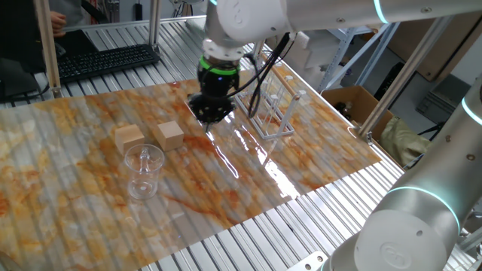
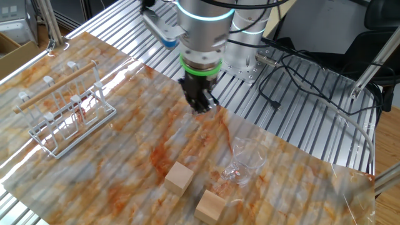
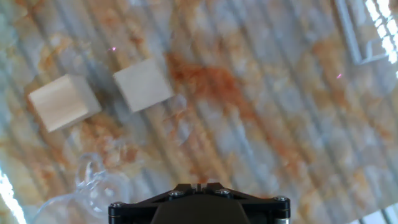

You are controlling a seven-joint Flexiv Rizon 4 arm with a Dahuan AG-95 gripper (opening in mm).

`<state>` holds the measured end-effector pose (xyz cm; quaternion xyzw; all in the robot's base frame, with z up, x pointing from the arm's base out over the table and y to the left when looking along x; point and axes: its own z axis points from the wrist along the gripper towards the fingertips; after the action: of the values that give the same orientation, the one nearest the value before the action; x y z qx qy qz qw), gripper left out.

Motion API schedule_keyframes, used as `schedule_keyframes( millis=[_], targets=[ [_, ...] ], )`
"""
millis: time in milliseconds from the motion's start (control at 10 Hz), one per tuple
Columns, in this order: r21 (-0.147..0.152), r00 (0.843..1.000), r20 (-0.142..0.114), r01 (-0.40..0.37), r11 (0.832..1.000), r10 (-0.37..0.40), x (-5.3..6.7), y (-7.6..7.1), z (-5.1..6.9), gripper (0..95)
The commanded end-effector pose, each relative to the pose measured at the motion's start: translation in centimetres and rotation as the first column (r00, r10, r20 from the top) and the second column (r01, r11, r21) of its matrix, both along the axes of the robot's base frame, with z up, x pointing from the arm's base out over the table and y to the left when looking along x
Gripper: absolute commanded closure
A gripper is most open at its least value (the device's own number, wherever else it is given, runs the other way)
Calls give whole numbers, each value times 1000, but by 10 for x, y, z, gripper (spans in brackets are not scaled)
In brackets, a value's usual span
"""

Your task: Put the cup on the cup rack

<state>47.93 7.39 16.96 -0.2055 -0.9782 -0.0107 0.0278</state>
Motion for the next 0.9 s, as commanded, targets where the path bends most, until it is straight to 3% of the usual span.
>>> schedule_keyframes(
  millis=[100,400,500,600,700,800,900],
  targets=[
    [-2,999,-10,-37,999,37,-5,14,0,950],
    [0,1000,-21,-18,1000,18,-15,40,-5,950],
    [-1,1000,-21,-14,1000,14,-16,43,-6,950],
    [-5,1000,-22,-4,1000,4,-21,57,-13,760],
    [-8,1000,-22,1,1000,-1,-23,63,-16,760],
    [-10,999,-24,24,1000,-24,-26,72,-21,570],
    [-9,1000,-28,12,1000,-12,-25,72,-22,570]
  ],
)
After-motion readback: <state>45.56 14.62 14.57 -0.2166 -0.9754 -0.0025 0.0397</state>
